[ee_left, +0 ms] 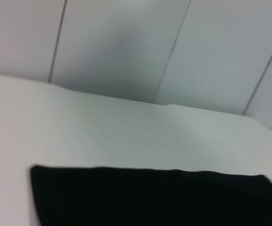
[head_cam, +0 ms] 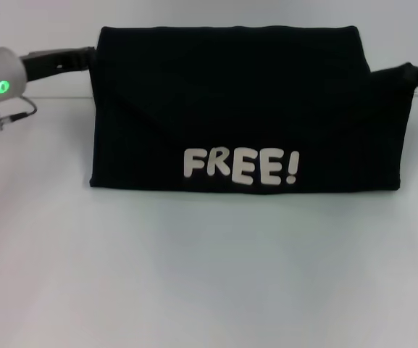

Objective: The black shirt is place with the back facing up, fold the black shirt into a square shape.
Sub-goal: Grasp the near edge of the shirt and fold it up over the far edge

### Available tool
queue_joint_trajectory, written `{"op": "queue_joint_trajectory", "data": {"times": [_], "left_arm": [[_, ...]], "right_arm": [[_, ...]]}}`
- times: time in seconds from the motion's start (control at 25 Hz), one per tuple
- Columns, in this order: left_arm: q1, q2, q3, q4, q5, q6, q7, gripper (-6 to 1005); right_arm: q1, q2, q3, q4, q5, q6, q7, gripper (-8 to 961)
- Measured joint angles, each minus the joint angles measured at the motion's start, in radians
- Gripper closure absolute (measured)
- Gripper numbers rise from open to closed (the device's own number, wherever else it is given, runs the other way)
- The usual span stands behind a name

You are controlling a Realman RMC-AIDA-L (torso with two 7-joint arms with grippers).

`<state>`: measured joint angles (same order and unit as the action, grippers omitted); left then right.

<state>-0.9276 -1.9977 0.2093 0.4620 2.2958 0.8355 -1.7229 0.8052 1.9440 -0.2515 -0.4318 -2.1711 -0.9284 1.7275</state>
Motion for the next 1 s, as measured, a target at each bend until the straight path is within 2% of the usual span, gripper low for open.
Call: {"op": "queue_joint_trajectory", "data": {"times": [0.2, 0.52, 0.64, 0.72, 1.0], "left_arm": [[-0.037, -0.014, 0.045, -0.001, -0.003, -0.111, 0.037, 970], [-0.066, -0.012, 0.055, -0.045, -0.122, -0.217, 0.158, 970], [-0.066, -0.012, 0.055, -0.059, -0.143, -0.234, 0.182, 970], [-0.063, -0.022, 0.056, -0.069, -0.161, -0.257, 0.214, 970], [-0.059, -0.033, 0.055, -0.132, -0.229, -0.325, 0.328, 971]], "right_arm": [[0.06, 0.0, -0.045, 0.021, 0.001, 0.168, 0.006, 911], [0.097, -0.013, -0.084, 0.034, 0.001, 0.241, 0.038, 910], [0.102, -0.009, -0.086, 0.049, 0.001, 0.259, 0.04, 899], [0.105, -0.006, -0.086, 0.063, 0.001, 0.273, 0.04, 889], [0.11, 0.009, -0.084, 0.119, 0.001, 0.34, 0.036, 851]]}}
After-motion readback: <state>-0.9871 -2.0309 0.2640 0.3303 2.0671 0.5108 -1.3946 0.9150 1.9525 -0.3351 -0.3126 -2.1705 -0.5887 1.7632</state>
